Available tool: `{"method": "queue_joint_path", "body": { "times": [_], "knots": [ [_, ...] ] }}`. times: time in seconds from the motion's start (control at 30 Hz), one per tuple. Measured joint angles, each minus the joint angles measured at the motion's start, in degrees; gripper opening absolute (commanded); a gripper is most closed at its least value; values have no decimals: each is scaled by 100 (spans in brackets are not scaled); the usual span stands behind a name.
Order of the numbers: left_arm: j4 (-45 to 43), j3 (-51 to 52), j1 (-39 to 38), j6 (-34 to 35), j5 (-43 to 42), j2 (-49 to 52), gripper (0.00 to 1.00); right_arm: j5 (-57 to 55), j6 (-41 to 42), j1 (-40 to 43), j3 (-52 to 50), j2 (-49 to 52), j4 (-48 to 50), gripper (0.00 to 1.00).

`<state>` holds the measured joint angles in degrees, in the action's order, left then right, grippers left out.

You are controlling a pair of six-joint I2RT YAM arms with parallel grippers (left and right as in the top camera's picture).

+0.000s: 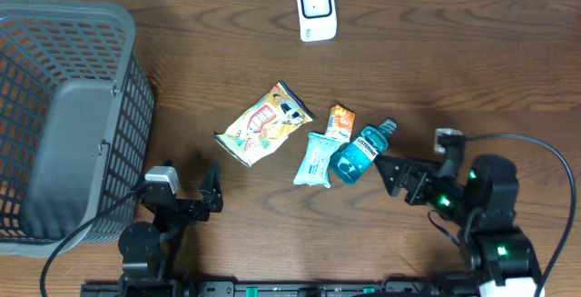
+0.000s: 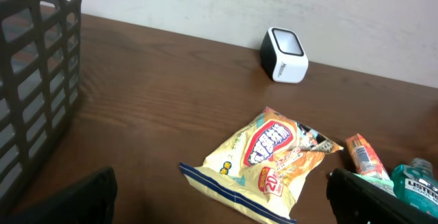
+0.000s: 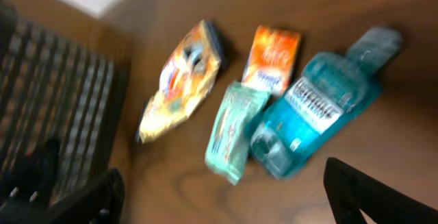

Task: Scan the item barcode
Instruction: 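Lower the right gripper onto the wipes pack and grasp it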

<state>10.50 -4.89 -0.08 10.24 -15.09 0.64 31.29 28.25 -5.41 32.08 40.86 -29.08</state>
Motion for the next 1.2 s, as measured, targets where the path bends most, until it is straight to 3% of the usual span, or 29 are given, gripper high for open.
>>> {"method": "queue_joint_path", "body": {
  "times": [0.03, 0.1, 0.33, 0.43, 0.63, 0.9, 1.2],
  "knots": [
    [0, 0, 0, 0, 0, 0, 98, -7, 7, -142, 168, 164, -127, 87],
    [0, 0, 0, 0, 0, 0, 98, 0, 24, -442, 503, 452, -319, 99],
    [0, 0, 0, 0, 0, 0, 98, -28, -334, -1449, 955, 1012, -31, 99],
    [2, 0, 0, 0, -2, -2, 97, -166, -197, -1550, 955, 1246, 310, 93],
    [0, 0, 0, 0, 0, -2, 98, -304, 743, -1720, 955, 2028, 734, 91],
    [2, 0, 0, 0, 0, 0, 98, -413, 1528, -2275, 955, 3534, 1281, 69],
    [2, 0, 0, 0, -2, 0, 98, -1373, 1681, -2999, 955, 3891, 1274, 73]
  ]
}}
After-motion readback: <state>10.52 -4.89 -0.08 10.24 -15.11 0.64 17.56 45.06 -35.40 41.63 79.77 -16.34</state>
